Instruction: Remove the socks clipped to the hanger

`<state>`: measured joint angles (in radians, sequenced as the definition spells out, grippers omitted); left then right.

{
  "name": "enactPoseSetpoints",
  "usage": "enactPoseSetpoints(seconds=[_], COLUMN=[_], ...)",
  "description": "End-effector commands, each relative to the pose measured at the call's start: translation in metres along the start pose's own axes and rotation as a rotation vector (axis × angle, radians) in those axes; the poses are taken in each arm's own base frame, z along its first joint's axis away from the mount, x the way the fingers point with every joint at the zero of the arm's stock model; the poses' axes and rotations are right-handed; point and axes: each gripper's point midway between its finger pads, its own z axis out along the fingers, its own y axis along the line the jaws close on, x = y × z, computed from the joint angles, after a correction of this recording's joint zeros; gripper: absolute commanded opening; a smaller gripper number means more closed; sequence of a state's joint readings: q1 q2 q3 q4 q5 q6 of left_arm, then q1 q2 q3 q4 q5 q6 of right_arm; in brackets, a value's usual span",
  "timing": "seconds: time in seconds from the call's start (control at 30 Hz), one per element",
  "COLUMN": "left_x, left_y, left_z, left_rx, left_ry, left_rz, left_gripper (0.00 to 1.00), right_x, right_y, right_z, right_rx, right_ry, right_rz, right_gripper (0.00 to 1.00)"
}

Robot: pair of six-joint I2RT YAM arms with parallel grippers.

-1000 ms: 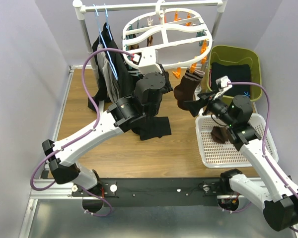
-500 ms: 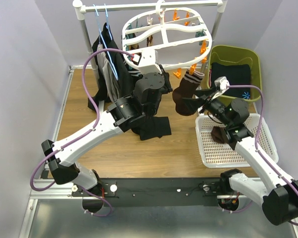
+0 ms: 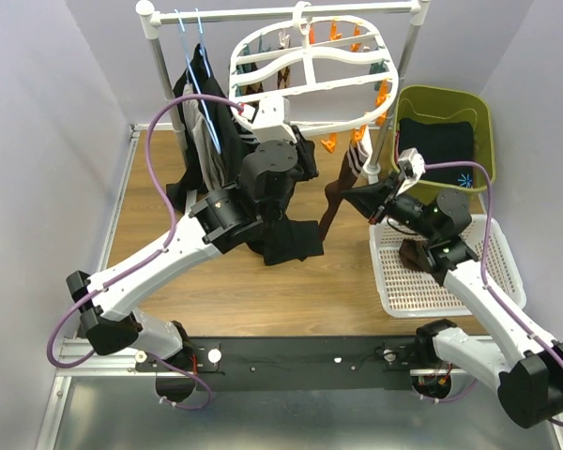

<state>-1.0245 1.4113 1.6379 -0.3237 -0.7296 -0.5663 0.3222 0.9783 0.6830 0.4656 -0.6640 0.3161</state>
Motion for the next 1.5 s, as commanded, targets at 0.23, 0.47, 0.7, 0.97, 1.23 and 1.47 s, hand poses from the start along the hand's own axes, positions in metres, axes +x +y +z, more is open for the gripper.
enactPoseSetpoints(seconds=[0.23, 0.47, 0.7, 0.97, 1.23, 1.47], left_x=[0.022, 0.015, 0.052, 0.119, 0.159, 0.182], left_y=[-0.013, -0.021, -0.027, -0.041, -0.071, -0.079], left_z=[-0.034, -0.08, -0.085, -0.07, -0.071, -0.055], left_rx=[0.226, 0.48, 0.604, 0.637, 0.683, 0.651], left_ry=[0.122, 0.071, 0.074, 0.136, 0.208, 0.271], left_rz=[0.02, -0.011, -0.01, 0.009, 0.033, 0.073], left_gripper=[0.57, 0.75, 0.75, 0.75, 0.75, 0.75], right_x=[-0.008, -0.007, -0.025, -0.041, -0.042, -0.041], right_y=[0.027, 0.024, 0.037, 0.043, 0.048, 0.05], right_z=[-0.013, -0.019, -0.02, -0.021, -0.021, -0.023], right_rx=[0.024, 0.103, 0.092, 0.094, 0.075, 0.073], right_ry=[0.126, 0.202, 0.189, 0.167, 0.169, 0.171], right_rz=[0.121, 0.212, 0.28, 0.318, 0.336, 0.334], right_gripper=[0.01, 0.01, 0.01, 0.01, 0.01, 0.01])
